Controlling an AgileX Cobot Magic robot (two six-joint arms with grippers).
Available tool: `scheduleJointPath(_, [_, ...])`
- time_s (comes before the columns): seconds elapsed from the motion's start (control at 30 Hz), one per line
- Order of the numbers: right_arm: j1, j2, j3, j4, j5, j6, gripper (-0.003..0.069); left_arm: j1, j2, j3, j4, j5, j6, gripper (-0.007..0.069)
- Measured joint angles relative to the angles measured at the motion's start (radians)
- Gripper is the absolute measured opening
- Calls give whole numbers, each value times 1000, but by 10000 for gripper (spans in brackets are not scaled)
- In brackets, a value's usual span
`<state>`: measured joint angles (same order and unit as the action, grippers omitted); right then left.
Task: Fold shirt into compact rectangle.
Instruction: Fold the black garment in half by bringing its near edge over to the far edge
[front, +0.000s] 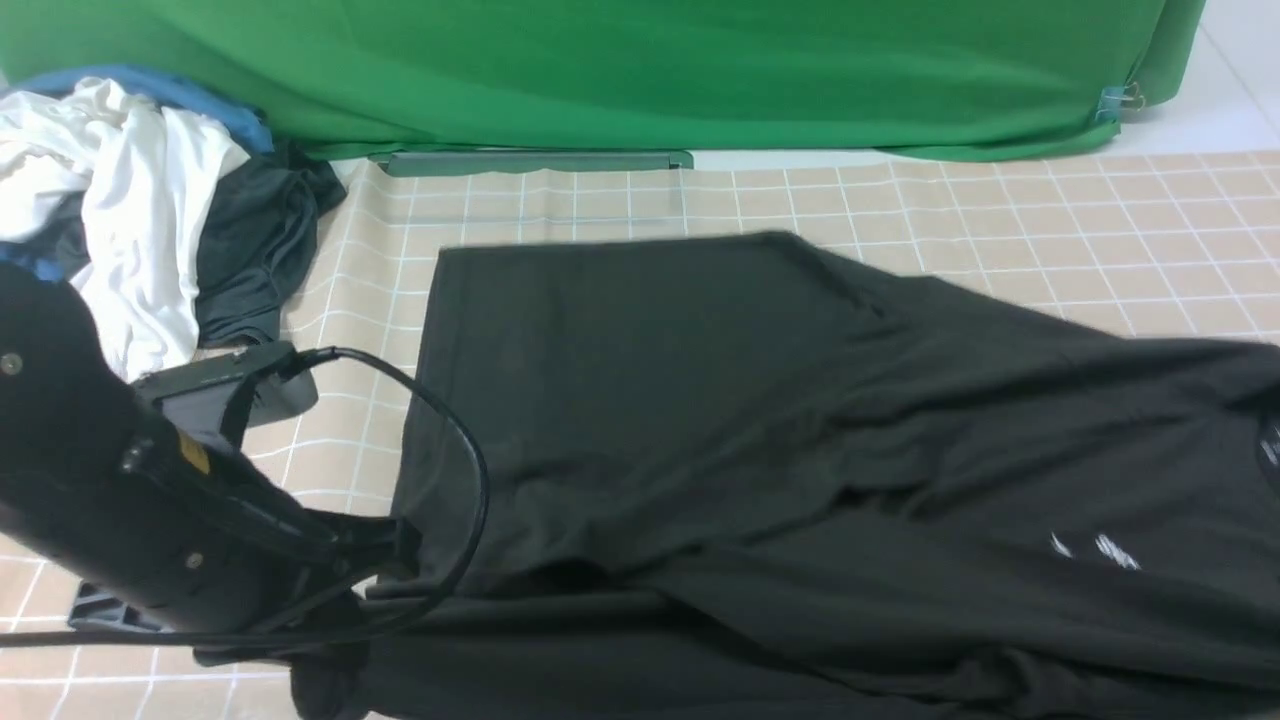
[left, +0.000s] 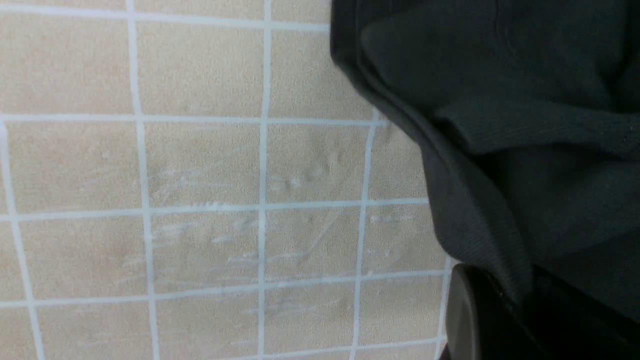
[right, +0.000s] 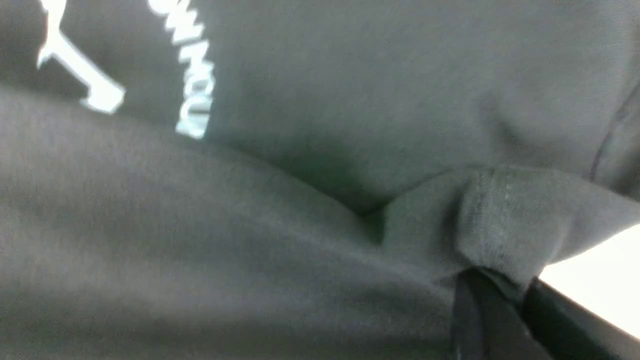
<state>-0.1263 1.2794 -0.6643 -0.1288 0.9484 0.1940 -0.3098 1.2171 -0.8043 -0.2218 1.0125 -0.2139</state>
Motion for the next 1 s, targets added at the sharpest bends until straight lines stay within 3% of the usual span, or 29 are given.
scheduleJointPath(0.37, [0,-55,93,-21,41,34,52,-1,-39,79,-13,47,5,22])
scheduleJointPath(0.53, [0,-55,38,-28,36,35,52,-1,-39,98,-19,48,4,22])
scheduleJointPath(0.8, [0,30,-185,-52,38,32,52,-1,3,-103,-8,-5,-34,22])
scheduleJointPath(1.0, [0,203,-308,-59,20,25,52,10,184,-262,-16,-77,-51,22])
